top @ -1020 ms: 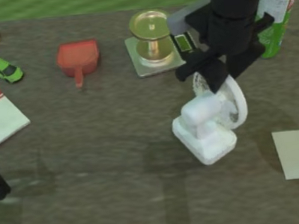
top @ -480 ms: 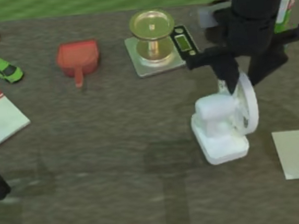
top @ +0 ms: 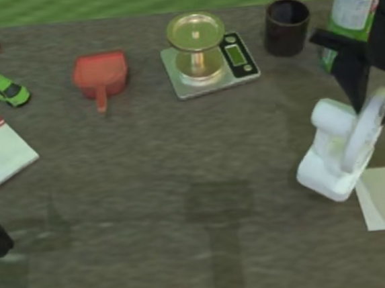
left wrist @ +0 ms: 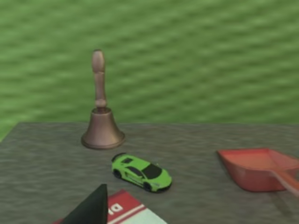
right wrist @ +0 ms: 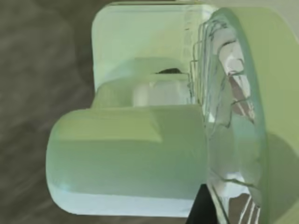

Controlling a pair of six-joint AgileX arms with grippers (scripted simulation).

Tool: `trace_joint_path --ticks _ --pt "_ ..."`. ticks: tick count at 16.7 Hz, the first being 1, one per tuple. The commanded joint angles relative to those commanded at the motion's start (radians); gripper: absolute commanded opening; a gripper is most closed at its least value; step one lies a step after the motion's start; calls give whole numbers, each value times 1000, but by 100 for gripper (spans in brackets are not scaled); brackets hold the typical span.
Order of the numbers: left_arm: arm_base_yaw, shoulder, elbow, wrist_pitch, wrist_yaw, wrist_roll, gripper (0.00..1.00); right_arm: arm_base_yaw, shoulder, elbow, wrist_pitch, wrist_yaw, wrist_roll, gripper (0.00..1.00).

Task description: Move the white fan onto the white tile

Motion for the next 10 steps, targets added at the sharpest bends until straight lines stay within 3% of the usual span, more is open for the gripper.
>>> trace_joint_path --ticks 5,10 --pt "0 0 0 0 0 0 100 -94 -135 -170 41 1 454 0" --pt "0 0 0 0 0 0 100 -155 -226 -288 70 2 696 0"
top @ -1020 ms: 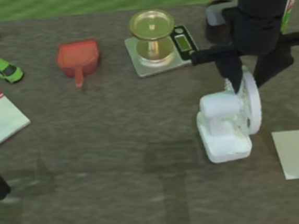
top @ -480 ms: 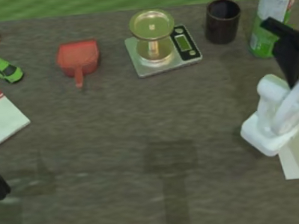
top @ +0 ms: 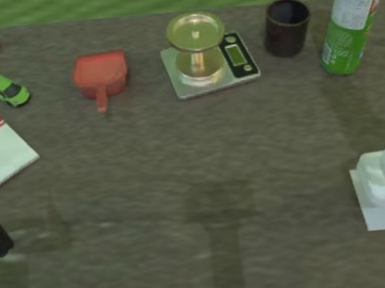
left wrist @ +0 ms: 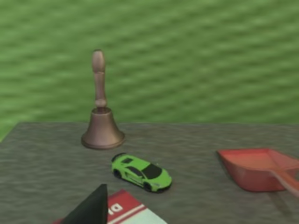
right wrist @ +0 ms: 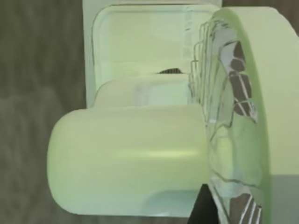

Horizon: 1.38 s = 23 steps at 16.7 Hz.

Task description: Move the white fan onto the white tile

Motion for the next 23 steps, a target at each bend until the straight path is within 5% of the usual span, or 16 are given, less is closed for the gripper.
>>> trace_joint_path --ticks 17,23 --pt "0 0 0 0 0 0 100 -8 5 -136 141 0 22 0" --pt "0 0 0 0 0 0 100 -8 5 -136 141 0 22 45"
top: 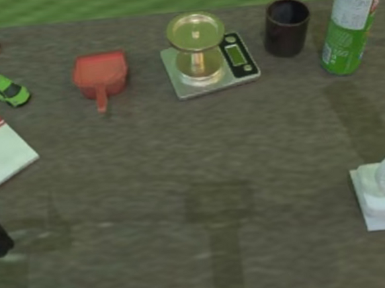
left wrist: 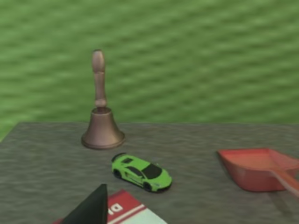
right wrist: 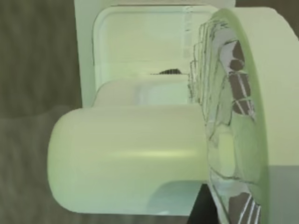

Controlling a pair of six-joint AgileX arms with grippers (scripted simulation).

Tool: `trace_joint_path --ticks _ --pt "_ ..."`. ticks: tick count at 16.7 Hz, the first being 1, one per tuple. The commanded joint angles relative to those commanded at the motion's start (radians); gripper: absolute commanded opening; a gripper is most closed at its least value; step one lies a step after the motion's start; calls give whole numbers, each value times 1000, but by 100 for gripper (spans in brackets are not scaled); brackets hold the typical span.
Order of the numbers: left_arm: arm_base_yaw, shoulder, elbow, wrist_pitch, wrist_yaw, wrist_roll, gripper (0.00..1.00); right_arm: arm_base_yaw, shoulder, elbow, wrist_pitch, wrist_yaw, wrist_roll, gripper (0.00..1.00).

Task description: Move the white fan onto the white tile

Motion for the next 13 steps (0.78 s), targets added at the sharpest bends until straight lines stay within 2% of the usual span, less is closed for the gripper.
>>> trace_joint_path --ticks 7,13 --pt "0 0 0 0 0 0 100 0 0 0 0 0 0 98" --pt "0 0 0 0 0 0 100 0 0 0 0 0 0 100"
